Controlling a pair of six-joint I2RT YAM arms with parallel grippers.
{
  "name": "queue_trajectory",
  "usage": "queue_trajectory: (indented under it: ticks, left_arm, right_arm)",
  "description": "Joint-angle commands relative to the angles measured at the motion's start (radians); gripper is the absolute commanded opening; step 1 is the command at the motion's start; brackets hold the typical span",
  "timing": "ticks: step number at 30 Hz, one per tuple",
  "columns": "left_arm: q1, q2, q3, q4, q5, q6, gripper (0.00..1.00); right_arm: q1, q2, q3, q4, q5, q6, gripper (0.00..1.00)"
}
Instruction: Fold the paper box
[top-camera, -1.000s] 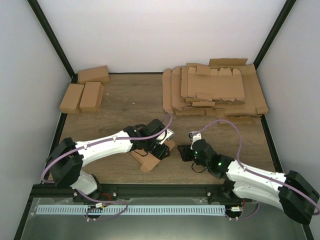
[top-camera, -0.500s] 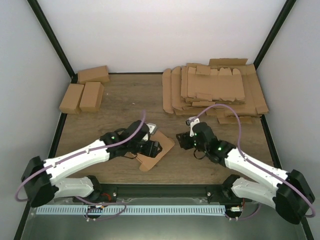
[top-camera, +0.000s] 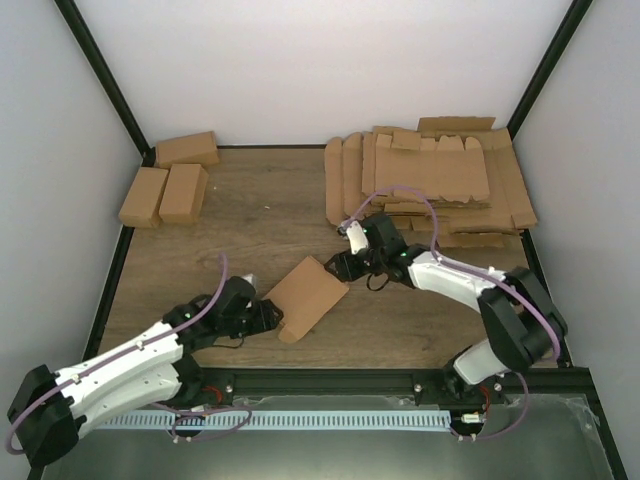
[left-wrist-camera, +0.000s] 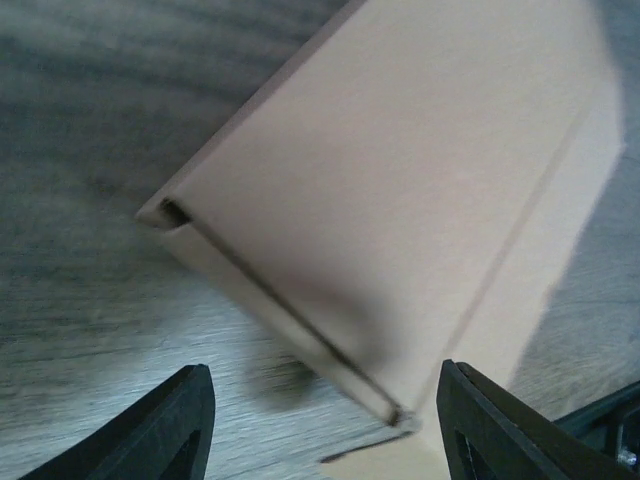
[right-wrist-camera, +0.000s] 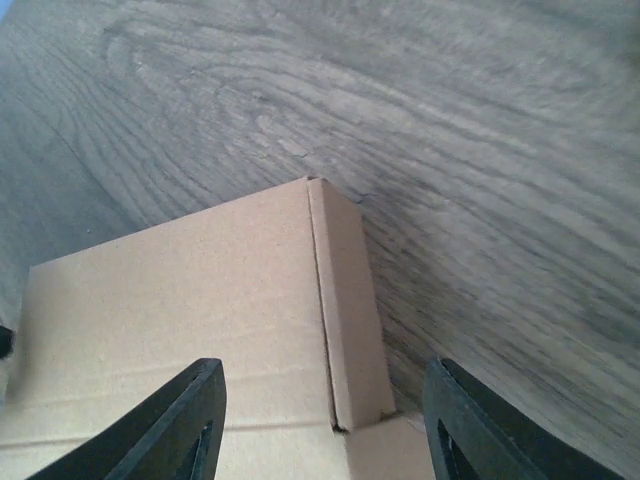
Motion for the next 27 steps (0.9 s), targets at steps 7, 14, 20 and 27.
queue_trajectory:
  ticks: [7,14,20,27]
  left_arm:
    - [0.065,-0.036,-0.185,0.265,0.126,-0.166,0.51]
    - [0.098,-0.012,-0.228,0.347,0.177,-0.165,0.32]
    - [0.122,0.025,-0.219,0.381,0.226,-0.114,0.24]
    - [0.240,0.179,-0.128,0.396,0.377,0.092,0.29]
  right_arm:
    - [-0.006,0.162,0.058,0.085,-0.174,-0.051,0.48]
    - [-0.005,0.194,0.035,0.095,-0.211,-0.062,0.38]
    - [-0.005,0.136,-0.031,0.090,-0.222,-0.057,0.31]
    - [-0.003,-0.041,-0.178,0.054,-0.171,0.012,0.33]
